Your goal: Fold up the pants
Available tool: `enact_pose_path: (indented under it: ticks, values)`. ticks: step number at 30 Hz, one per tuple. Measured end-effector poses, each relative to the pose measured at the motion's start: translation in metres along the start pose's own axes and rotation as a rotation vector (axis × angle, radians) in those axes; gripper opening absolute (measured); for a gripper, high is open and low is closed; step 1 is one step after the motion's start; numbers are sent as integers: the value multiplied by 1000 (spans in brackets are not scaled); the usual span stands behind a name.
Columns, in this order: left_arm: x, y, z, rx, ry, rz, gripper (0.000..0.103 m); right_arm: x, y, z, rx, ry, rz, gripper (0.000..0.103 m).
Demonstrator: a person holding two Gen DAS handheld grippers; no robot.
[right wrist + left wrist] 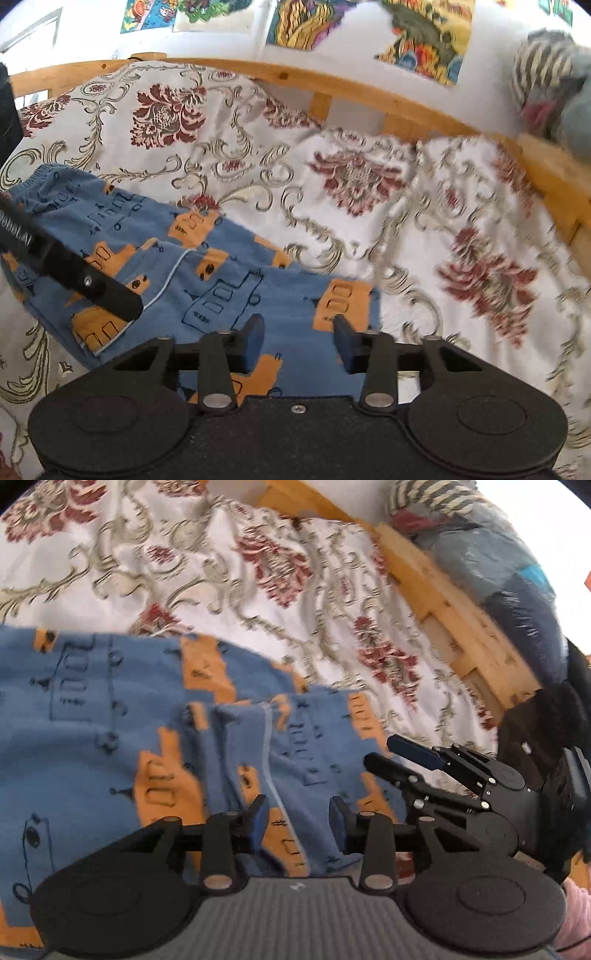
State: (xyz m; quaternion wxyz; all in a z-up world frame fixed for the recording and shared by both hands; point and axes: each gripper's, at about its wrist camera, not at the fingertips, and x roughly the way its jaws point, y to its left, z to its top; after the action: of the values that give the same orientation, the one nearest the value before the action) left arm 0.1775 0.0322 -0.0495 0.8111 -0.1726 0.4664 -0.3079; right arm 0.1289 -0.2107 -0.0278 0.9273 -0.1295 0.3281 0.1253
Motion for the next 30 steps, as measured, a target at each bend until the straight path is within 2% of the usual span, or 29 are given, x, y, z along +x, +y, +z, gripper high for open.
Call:
enact_pose_path:
  ticks: [2, 4, 6, 9, 12, 14, 15, 17, 19, 21, 23, 24, 25, 27, 28, 30]
  values:
    - [-2, 10, -6, -28, 1, -1, 30, 12, -5, -7, 12, 49, 5, 29]
    - [-3, 19, -8, -57, 1, 14, 11, 17, -15, -20, 34, 55, 20, 29]
    - [-5, 34, -10, -131, 0, -5, 5, 17, -24, -24, 50, 43, 28, 29]
    - [-8, 44, -12, -195, -3, -26, 4, 8, -35, -17, 76, 30, 25, 31]
    - [-13, 36, -15, -131, -15, 22, 4, 1, -44, -3, 76, -8, 2, 33]
    - [-15, 32, -16, -117, -24, 53, 4, 7, -46, 6, 77, -14, 24, 33]
    - [-16, 34, -18, -128, -30, 78, 4, 15, -46, 10, 78, -10, 40, 33]
    - [-19, 40, -21, -174, -40, 61, 4, 33, -45, 12, 70, 18, 53, 33]
    - [-22, 45, -23, -217, -45, 48, 4, 55, -43, 8, 58, 82, 41, 33]
    - [-27, 43, -25, -222, -50, 54, 4, 58, -45, 7, 73, 79, 41, 33]
    - [-36, 37, -27, -190, -59, 96, 24, 50, -42, 12, 67, 64, 23, 39]
    - [-44, 34, -29, -164, -76, 106, 35, 45, -39, 15, 51, 51, 14, 46]
    - [-52, 30, -31, -152, -95, 118, 53, 39, -33, 18, 39, 37, 22, 51]
    - [-75, 27, -38, -138, -156, 158, 73, 29, -21, 24, 40, 14, 62, 62]
    - [-86, 26, -41, -138, -184, 188, 79, 26, -14, 27, 46, 8, 83, 70]
    - [-111, 26, -49, -133, -237, 272, 86, 22, 5, 32, 46, 18, 128, 76]
